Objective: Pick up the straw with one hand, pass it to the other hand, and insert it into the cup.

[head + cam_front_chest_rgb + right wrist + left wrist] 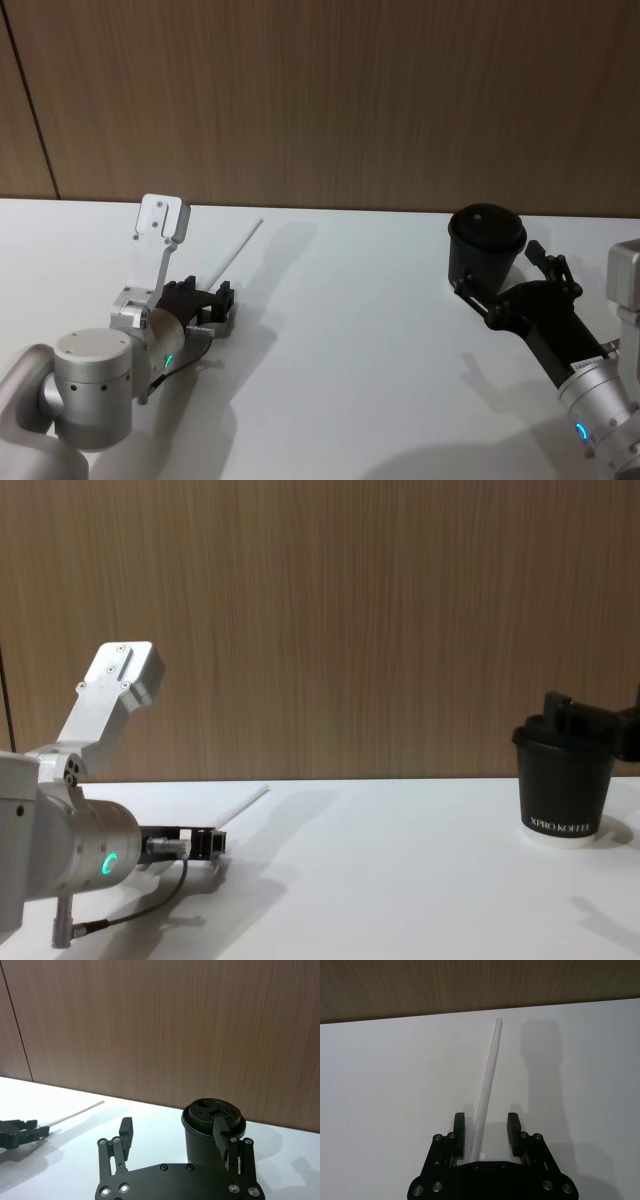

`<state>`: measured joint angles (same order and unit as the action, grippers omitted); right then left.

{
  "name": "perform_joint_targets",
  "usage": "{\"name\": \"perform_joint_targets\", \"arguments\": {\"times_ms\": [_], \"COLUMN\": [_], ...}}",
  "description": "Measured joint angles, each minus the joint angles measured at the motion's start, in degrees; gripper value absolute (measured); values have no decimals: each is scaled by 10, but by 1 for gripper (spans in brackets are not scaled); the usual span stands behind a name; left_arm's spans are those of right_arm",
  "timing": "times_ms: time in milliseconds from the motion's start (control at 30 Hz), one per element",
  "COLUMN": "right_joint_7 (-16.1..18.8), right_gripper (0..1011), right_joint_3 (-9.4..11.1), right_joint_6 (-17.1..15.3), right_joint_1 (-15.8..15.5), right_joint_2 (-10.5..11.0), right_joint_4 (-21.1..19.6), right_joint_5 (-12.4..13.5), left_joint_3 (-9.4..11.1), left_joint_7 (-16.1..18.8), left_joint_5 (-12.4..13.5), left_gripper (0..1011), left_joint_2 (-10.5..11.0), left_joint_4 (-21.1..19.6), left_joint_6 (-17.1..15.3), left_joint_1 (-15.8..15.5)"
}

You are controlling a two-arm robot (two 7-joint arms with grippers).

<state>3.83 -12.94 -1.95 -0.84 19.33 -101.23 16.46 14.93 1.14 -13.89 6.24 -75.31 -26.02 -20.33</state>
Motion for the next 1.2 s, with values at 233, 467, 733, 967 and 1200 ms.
{"name": "perform_joint_targets", "arguments": {"times_ms": [233,467,733,967,1200], "right_joint_7": [0,0,0,0,0], "right_gripper": [1001,1001,1001,1001,1001], "right_joint_3": [0,0,0,0,0], "right_joint_6": [0,0,0,0,0], "right_joint_1": [0,0,0,0,0], "right_joint_2": [0,0,0,0,0], "right_joint_4": [0,0,0,0,0], "right_joint_5": [0,0,0,0,0], "left_joint_3": [0,0,0,0,0], "left_joint_7": [0,0,0,0,0], "left_joint_5": [0,0,0,0,0], "left_gripper": [482,427,377,328,290], "left_joint_2": [0,0,0,0,0], "left_joint_4": [0,0,0,0,0], "left_joint_6": [0,0,0,0,-1], "left_joint_1": [0,0,0,0,0]}}
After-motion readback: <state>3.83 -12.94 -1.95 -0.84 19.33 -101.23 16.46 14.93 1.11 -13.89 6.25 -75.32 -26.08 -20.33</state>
